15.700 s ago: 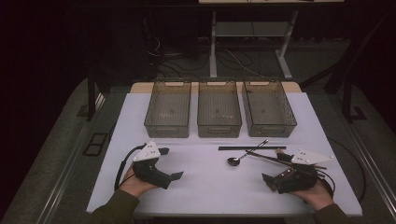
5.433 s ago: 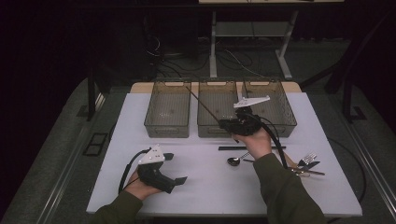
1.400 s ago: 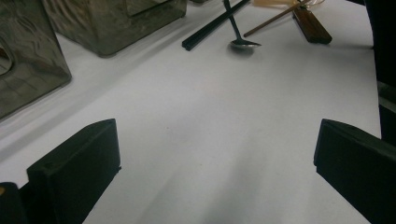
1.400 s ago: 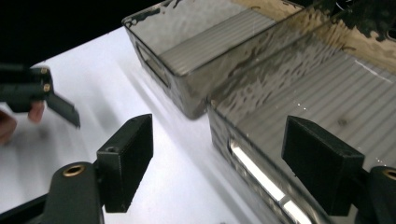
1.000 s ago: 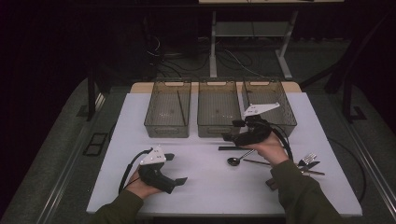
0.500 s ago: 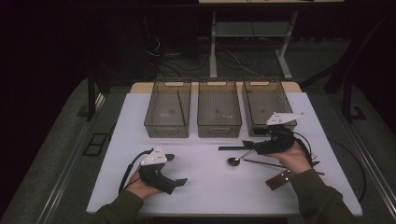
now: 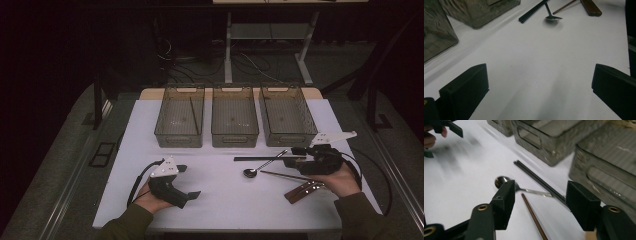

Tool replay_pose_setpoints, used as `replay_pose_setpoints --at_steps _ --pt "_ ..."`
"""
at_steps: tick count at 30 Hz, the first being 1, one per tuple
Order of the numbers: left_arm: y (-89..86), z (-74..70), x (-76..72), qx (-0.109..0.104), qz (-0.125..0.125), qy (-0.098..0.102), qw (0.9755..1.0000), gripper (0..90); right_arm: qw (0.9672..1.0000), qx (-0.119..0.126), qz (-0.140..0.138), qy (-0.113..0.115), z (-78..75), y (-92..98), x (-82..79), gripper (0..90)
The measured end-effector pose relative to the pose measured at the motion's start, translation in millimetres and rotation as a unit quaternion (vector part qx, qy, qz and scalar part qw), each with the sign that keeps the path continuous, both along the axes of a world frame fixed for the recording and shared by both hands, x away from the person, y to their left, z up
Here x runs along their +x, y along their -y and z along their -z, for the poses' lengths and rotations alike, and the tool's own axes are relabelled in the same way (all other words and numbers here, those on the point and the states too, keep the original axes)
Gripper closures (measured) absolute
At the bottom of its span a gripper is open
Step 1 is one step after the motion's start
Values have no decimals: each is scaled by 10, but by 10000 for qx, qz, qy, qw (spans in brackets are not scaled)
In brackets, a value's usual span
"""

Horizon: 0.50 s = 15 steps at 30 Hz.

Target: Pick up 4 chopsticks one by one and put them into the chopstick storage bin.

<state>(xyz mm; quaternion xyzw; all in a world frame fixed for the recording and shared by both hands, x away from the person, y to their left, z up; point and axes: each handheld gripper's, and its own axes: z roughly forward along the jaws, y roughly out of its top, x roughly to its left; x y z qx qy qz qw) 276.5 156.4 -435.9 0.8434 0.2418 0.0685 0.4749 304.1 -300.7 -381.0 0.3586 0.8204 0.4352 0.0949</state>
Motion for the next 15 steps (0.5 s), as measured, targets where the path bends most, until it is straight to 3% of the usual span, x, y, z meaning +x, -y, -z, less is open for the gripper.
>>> replay_pose_setpoints --at_steps 15 --pt "9 7 -1 46 8 -19 10000 0 9982 -449 296 -246 186 507 -171 596"
